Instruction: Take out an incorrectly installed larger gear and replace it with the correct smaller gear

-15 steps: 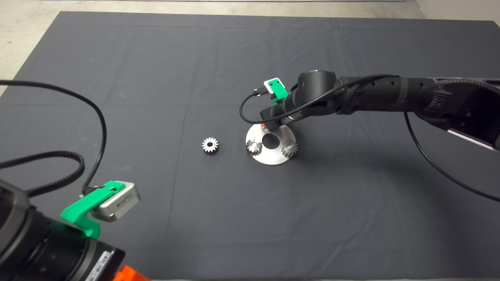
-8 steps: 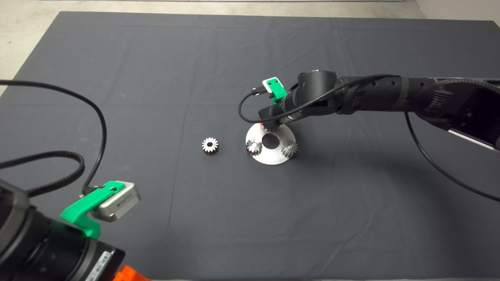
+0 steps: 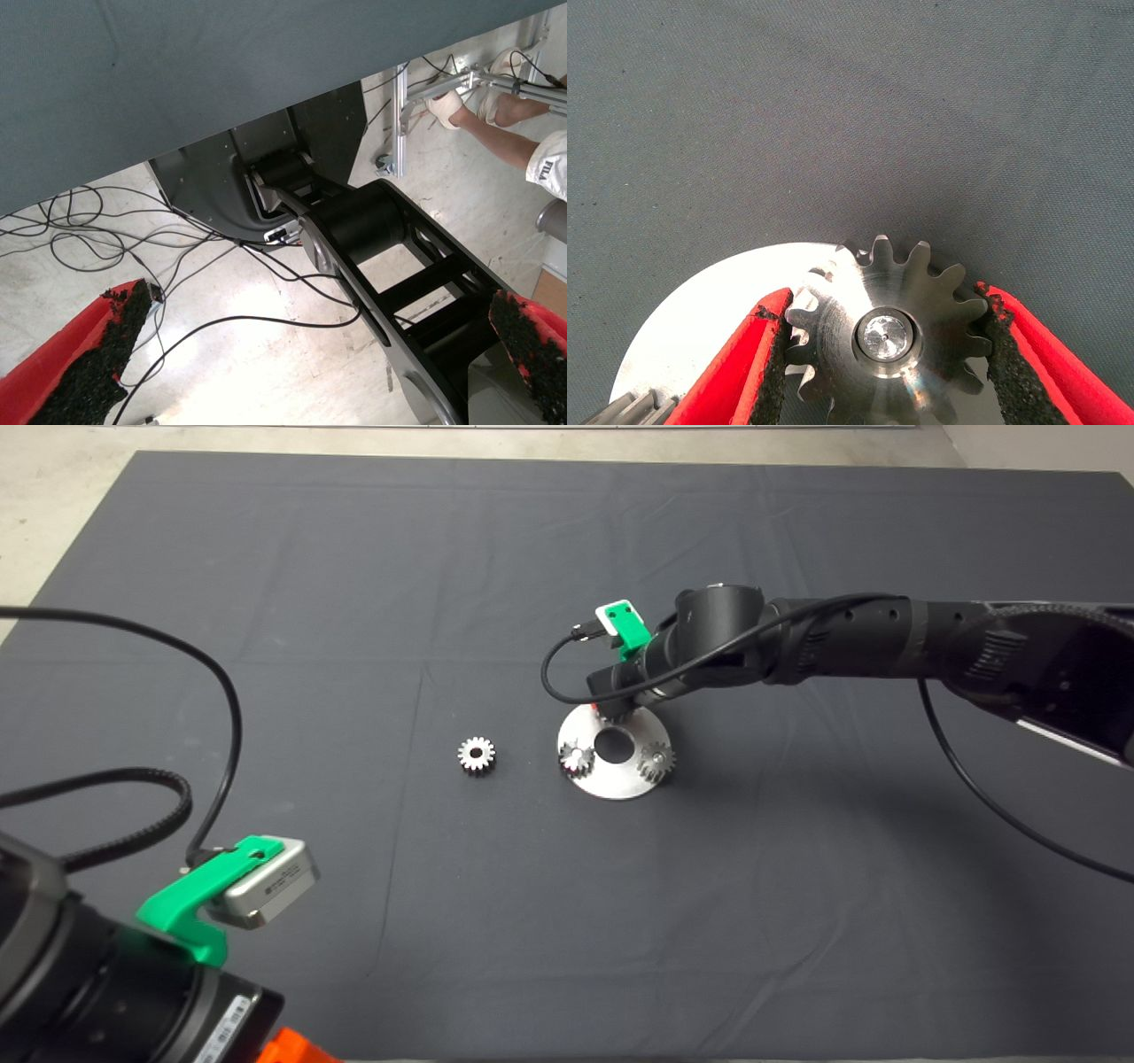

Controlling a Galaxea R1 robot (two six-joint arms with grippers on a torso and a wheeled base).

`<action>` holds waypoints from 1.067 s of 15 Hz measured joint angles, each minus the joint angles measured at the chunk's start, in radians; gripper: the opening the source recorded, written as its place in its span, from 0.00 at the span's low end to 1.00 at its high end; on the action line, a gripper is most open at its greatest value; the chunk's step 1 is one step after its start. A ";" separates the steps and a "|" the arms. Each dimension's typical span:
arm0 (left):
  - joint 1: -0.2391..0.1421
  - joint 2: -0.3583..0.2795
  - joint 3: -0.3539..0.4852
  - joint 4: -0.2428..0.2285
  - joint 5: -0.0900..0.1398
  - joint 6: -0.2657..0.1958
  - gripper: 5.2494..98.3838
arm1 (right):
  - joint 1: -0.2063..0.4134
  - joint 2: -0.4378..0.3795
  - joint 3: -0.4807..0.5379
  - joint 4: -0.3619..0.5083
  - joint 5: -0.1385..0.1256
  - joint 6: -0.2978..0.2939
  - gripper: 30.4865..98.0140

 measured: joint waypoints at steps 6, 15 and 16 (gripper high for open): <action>0.000 0.000 0.000 0.000 0.000 0.000 1.00 | 0.000 0.000 0.000 0.000 -0.001 0.000 0.28; 0.000 0.000 0.000 0.000 -0.003 0.000 1.00 | 0.031 0.001 0.023 0.007 -0.013 0.004 0.28; 0.000 0.000 0.000 0.000 -0.003 0.000 1.00 | 0.049 0.001 0.029 0.007 -0.012 0.004 0.28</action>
